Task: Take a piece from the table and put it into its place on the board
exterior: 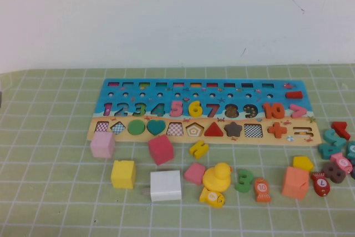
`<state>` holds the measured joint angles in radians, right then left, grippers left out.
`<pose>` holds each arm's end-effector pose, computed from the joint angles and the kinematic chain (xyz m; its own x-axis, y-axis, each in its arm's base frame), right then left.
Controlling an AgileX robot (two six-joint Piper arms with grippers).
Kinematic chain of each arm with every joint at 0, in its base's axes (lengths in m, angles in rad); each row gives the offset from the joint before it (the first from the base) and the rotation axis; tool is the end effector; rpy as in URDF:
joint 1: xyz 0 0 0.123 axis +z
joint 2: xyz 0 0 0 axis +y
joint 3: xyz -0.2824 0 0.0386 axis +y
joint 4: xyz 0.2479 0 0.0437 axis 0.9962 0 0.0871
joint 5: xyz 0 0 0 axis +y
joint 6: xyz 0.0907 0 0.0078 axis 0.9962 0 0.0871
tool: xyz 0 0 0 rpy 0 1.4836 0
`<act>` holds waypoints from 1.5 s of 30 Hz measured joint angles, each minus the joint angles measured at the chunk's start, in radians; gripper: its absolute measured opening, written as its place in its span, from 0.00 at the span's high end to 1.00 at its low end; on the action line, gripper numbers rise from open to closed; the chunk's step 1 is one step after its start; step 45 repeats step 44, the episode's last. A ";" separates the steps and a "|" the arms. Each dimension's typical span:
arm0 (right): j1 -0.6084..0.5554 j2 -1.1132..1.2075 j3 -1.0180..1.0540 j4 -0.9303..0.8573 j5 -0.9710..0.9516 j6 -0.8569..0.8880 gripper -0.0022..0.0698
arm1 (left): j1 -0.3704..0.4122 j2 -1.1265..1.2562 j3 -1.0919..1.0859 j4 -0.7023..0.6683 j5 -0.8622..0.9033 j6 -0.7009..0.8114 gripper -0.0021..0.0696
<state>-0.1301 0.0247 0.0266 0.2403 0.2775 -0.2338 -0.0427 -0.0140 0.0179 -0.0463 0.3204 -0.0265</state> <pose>0.0571 -0.0015 0.1783 -0.2301 0.0277 -0.9728 0.0660 0.9977 0.0128 0.0535 -0.0036 0.1789 -0.2378 -0.0603 -0.9694 0.0402 0.9966 -0.0718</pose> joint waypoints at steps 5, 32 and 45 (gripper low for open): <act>-0.007 -0.034 -0.002 0.018 0.070 0.000 0.97 | 0.000 0.000 0.000 0.000 0.000 0.000 0.97; -0.008 -0.038 -0.008 -0.308 0.083 0.354 0.97 | 0.000 0.000 0.000 0.000 0.000 0.000 0.97; -0.010 -0.038 -0.008 -0.323 0.085 0.363 0.97 | 0.000 0.000 0.000 0.000 0.000 0.000 0.97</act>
